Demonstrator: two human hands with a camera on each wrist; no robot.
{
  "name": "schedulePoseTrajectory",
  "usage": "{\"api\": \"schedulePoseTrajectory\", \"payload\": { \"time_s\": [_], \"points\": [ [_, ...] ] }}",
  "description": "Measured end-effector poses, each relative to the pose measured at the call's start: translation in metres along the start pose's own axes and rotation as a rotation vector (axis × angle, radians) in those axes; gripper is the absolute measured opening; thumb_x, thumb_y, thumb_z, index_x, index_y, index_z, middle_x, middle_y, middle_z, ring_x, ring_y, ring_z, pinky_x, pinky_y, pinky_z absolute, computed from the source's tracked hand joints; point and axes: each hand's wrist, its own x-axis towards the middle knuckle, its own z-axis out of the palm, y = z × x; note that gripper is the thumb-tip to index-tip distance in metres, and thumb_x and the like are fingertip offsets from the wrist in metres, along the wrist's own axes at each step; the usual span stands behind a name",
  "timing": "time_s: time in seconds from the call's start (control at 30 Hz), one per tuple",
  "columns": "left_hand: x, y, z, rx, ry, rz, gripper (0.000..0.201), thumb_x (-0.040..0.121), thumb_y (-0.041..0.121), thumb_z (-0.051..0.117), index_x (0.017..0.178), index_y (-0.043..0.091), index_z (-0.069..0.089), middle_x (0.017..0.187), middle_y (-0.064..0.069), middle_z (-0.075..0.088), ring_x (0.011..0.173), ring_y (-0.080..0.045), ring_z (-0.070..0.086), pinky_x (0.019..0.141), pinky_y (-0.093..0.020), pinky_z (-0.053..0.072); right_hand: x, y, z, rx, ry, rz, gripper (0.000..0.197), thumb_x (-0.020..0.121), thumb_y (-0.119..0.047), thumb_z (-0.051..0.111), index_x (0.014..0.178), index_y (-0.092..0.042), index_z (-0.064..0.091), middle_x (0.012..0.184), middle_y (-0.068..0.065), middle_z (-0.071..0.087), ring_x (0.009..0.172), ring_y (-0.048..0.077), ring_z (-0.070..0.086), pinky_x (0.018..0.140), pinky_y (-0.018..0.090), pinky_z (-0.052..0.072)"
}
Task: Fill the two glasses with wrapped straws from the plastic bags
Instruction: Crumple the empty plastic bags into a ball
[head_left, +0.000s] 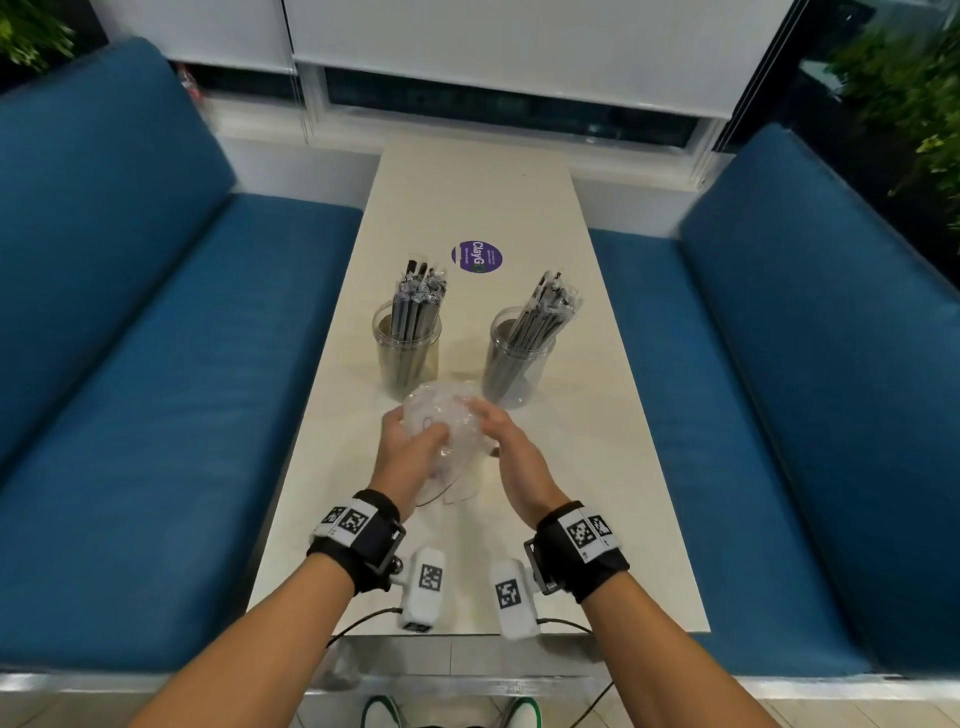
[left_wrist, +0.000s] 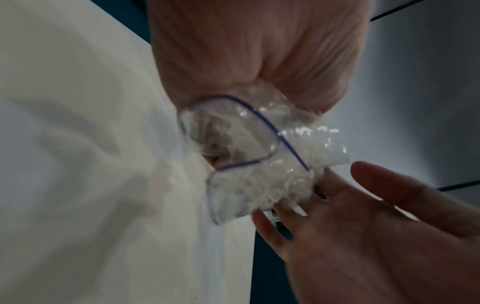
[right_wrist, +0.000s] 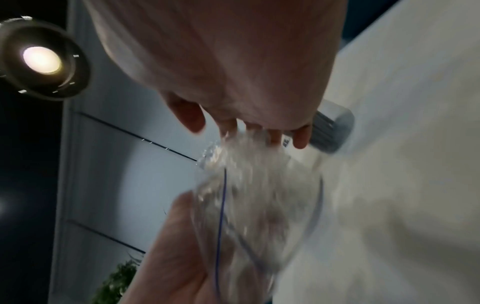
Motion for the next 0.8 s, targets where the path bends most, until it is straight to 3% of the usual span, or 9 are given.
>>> {"api": "schedulePoseTrajectory", "payload": {
  "time_s": [0.1, 0.17, 0.23, 0.3, 0.4, 0.47, 0.57, 0.7, 0.8],
  "points": [
    [0.008, -0.001, -0.011, 0.045, -0.039, 0.008, 0.031, 0.093, 0.0, 0.06, 0.118, 0.017, 0.066, 0.107, -0.01, 0.074, 0.096, -0.027, 0.072, 0.082, -0.036, 0.057, 0.004, -0.005, -0.012, -0.489, 0.028, -0.144, 0.04, 0.092, -0.032, 0.068, 0.129, -0.046, 0.062, 0.148, -0.007, 0.039, 0.136, 0.016, 0.033, 0.121, 0.051, 0.033],
    [0.004, 0.002, -0.011, 0.06, -0.135, -0.033, 0.038, 0.093, -0.004, 0.054, 0.122, 0.015, 0.07, 0.106, -0.011, 0.077, 0.092, -0.026, 0.072, 0.084, -0.037, 0.058, 0.005, -0.01, -0.02, -0.43, -0.045, -0.212, 0.063, 0.09, -0.029, 0.079, 0.142, -0.048, 0.049, 0.152, -0.01, 0.038, 0.134, 0.013, 0.043, 0.113, 0.041, 0.044],
    [0.004, 0.002, -0.012, 0.051, -0.23, -0.099, 0.045, 0.09, -0.004, 0.055, 0.128, 0.015, 0.068, 0.108, -0.014, 0.077, 0.09, -0.028, 0.072, 0.078, -0.041, 0.058, 0.009, -0.012, -0.024, -0.411, -0.093, -0.236, 0.06, 0.088, -0.029, 0.082, 0.14, -0.042, 0.055, 0.145, -0.009, 0.054, 0.123, 0.008, 0.056, 0.1, 0.032, 0.05],
    [0.005, 0.002, -0.015, 0.035, -0.256, -0.137, 0.037, 0.095, 0.0, 0.063, 0.128, 0.016, 0.067, 0.109, -0.016, 0.075, 0.084, -0.027, 0.069, 0.066, -0.037, 0.057, 0.013, -0.011, -0.023, -0.484, 0.035, -0.299, 0.033, 0.086, -0.027, 0.083, 0.115, -0.033, 0.07, 0.125, -0.005, 0.066, 0.109, 0.003, 0.06, 0.091, 0.029, 0.05],
    [0.002, 0.0, -0.017, 0.004, -0.177, -0.23, 0.036, 0.094, 0.027, 0.081, 0.127, 0.021, 0.069, 0.123, -0.013, 0.072, 0.101, -0.032, 0.07, 0.08, -0.055, 0.064, 0.015, -0.007, -0.018, -0.408, 0.29, -0.371, 0.021, 0.086, -0.016, 0.08, 0.094, -0.028, 0.065, 0.107, 0.001, 0.067, 0.097, -0.003, 0.058, 0.083, 0.015, 0.045],
    [-0.007, 0.005, -0.016, -0.096, -0.331, -0.293, 0.042, 0.1, 0.044, 0.07, 0.134, 0.019, 0.069, 0.135, -0.013, 0.072, 0.123, -0.043, 0.068, 0.089, -0.069, 0.059, 0.015, -0.004, -0.009, -0.377, 0.41, -0.436, 0.023, 0.084, -0.004, 0.078, 0.09, -0.021, 0.063, 0.101, 0.004, 0.064, 0.092, -0.002, 0.057, 0.083, 0.012, 0.043],
    [-0.019, 0.016, -0.009, -0.199, -0.499, -0.302, 0.048, 0.109, 0.048, 0.052, 0.146, 0.02, 0.062, 0.142, -0.019, 0.068, 0.12, -0.04, 0.07, 0.087, -0.064, 0.061, 0.012, 0.002, 0.008, -0.372, 0.505, -0.489, 0.021, 0.082, 0.005, 0.074, 0.088, -0.014, 0.066, 0.097, 0.003, 0.061, 0.09, 0.005, 0.06, 0.083, 0.015, 0.044],
    [-0.015, 0.023, -0.001, -0.136, -0.173, -0.162, 0.029, 0.112, 0.024, 0.05, 0.141, 0.028, 0.054, 0.134, -0.014, 0.071, 0.098, -0.027, 0.077, 0.059, -0.041, 0.063, -0.007, 0.006, 0.021, -0.413, 0.303, -0.481, 0.026, 0.095, -0.01, 0.068, 0.119, -0.019, 0.07, 0.121, -0.006, 0.066, 0.112, 0.001, 0.061, 0.091, 0.012, 0.045],
    [0.003, 0.025, -0.011, -0.262, 0.012, -0.158, 0.047, 0.11, 0.012, 0.051, 0.151, 0.033, 0.043, 0.127, -0.013, 0.067, 0.101, -0.031, 0.071, 0.065, -0.04, 0.059, -0.025, 0.008, 0.02, -0.462, -0.008, -0.368, 0.058, 0.097, -0.019, 0.066, 0.15, -0.031, 0.047, 0.148, -0.011, 0.056, 0.133, -0.002, 0.051, 0.108, 0.011, 0.039]
  ]
}}
